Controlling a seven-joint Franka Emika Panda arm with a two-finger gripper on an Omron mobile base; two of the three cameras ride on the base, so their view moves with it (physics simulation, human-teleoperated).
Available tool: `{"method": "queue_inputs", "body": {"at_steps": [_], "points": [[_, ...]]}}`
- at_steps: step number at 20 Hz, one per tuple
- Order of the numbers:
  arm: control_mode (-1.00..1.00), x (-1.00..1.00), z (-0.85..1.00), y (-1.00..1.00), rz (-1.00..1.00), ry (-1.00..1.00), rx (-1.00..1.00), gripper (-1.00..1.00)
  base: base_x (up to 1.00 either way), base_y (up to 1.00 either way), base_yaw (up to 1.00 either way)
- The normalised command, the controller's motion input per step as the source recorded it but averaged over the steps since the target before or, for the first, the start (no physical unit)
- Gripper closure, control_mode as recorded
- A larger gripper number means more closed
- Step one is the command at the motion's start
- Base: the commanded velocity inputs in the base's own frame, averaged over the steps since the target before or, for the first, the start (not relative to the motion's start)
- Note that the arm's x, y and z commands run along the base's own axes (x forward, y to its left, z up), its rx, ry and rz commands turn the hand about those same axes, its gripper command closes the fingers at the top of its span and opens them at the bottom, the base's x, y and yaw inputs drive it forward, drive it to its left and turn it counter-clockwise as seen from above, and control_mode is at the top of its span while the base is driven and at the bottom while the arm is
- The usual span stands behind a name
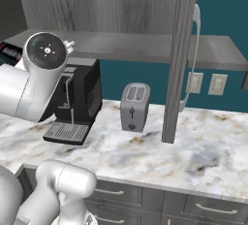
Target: Retrieve the tupperware and aluminum foil from the cabinet and place them on the dining counter near the plate with sweet potato and fish to prepare for storing leftovers.
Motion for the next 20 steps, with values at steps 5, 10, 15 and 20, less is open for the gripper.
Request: {"method": "queue_inputs", "body": {"at_steps": [5,10,15,20], "points": [[1.0,0.01,0.0,0.02,0.0,0.03,-0.01,1.0,-0.12,0.03,-0.03],[1.0,0.0,0.0,0.0,0.0,0.0,0.0,1.0,-1.0,-0.21,-0.28],[1.0,0.0,0.0,0.0,0.0,0.0,0.0,1.0,-1.0,-0.46,-0.34],[1.0,0.0,0.0,0.0,0.0,0.0,0.0,1.0,-1.0,-0.44,-0.43]]}}
